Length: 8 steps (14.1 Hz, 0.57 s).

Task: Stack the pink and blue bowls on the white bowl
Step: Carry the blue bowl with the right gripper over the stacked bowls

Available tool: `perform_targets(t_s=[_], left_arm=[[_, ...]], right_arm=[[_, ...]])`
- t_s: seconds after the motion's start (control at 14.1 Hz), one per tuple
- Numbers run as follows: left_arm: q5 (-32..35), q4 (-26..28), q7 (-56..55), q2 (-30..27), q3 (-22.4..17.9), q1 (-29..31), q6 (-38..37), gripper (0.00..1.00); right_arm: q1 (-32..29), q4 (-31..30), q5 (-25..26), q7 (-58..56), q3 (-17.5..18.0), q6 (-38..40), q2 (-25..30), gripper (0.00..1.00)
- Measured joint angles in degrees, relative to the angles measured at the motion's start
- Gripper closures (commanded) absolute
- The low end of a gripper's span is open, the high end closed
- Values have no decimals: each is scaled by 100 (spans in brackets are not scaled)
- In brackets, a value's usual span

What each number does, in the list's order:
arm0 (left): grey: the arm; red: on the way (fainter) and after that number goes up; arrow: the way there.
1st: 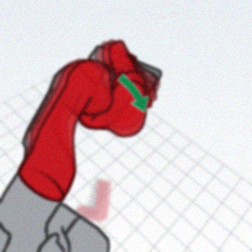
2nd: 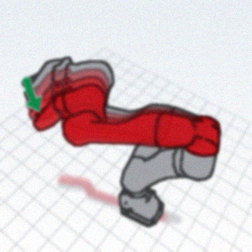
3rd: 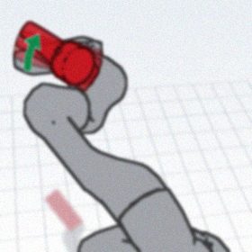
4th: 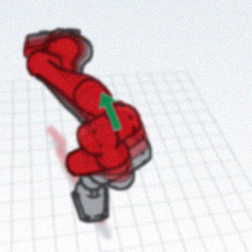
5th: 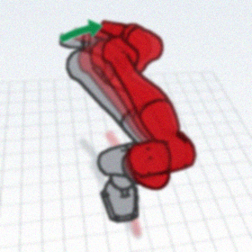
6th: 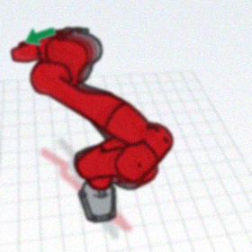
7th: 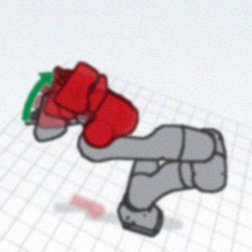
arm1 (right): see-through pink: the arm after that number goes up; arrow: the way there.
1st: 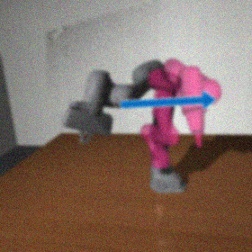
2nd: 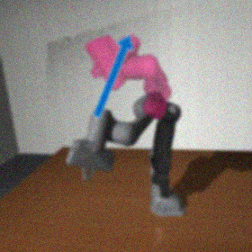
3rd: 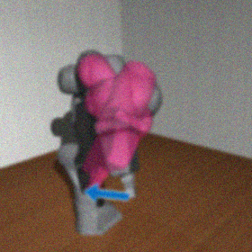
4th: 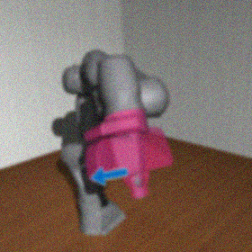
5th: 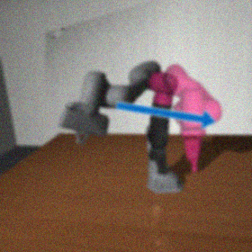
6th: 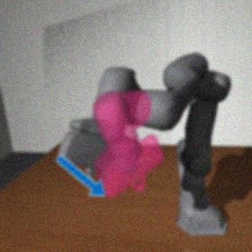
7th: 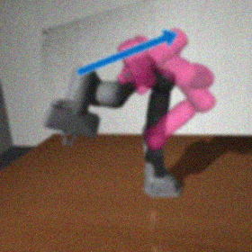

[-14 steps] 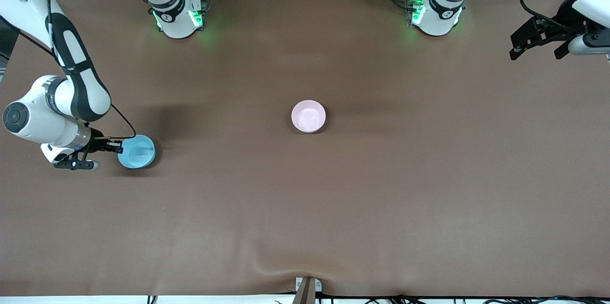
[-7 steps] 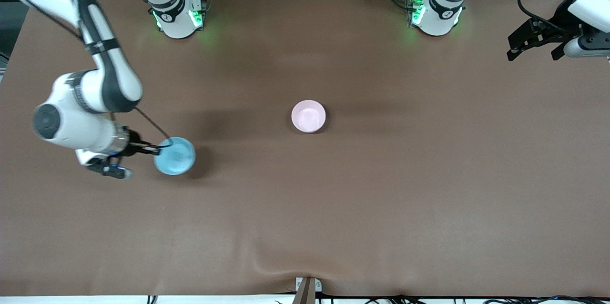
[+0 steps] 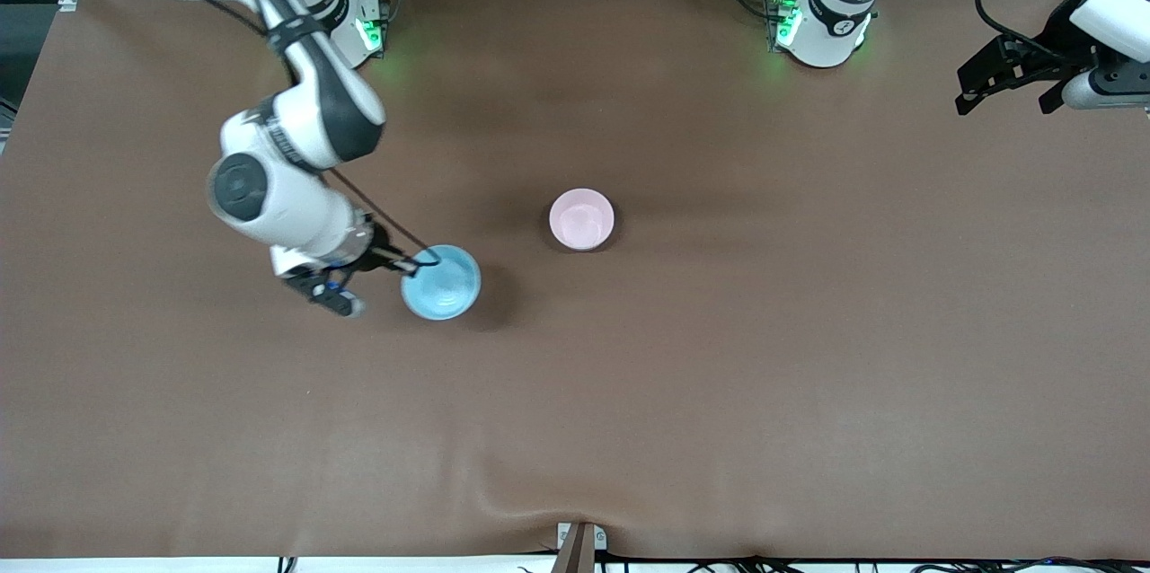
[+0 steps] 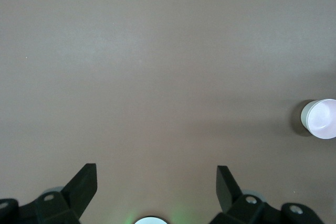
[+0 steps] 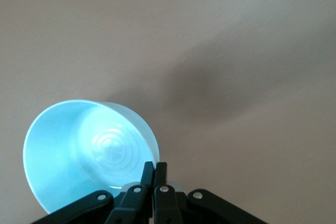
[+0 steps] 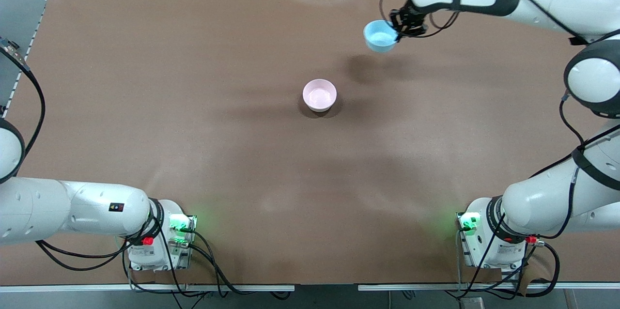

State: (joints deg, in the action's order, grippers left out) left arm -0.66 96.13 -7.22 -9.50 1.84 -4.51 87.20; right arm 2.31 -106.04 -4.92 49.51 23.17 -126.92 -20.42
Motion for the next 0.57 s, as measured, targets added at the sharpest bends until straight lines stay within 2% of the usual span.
perform_targets(t_s=[0.28, 0.57], left_arm=[[0, 0, 0, 0, 5, -2, 0, 0], [0, 0, 0, 0, 12, -3, 4, 0]], right_arm=[[1102, -6, 2, 1118, 13, -497, -153, 100], [1623, -106, 11, 1457, 4, -714, -287, 100]])
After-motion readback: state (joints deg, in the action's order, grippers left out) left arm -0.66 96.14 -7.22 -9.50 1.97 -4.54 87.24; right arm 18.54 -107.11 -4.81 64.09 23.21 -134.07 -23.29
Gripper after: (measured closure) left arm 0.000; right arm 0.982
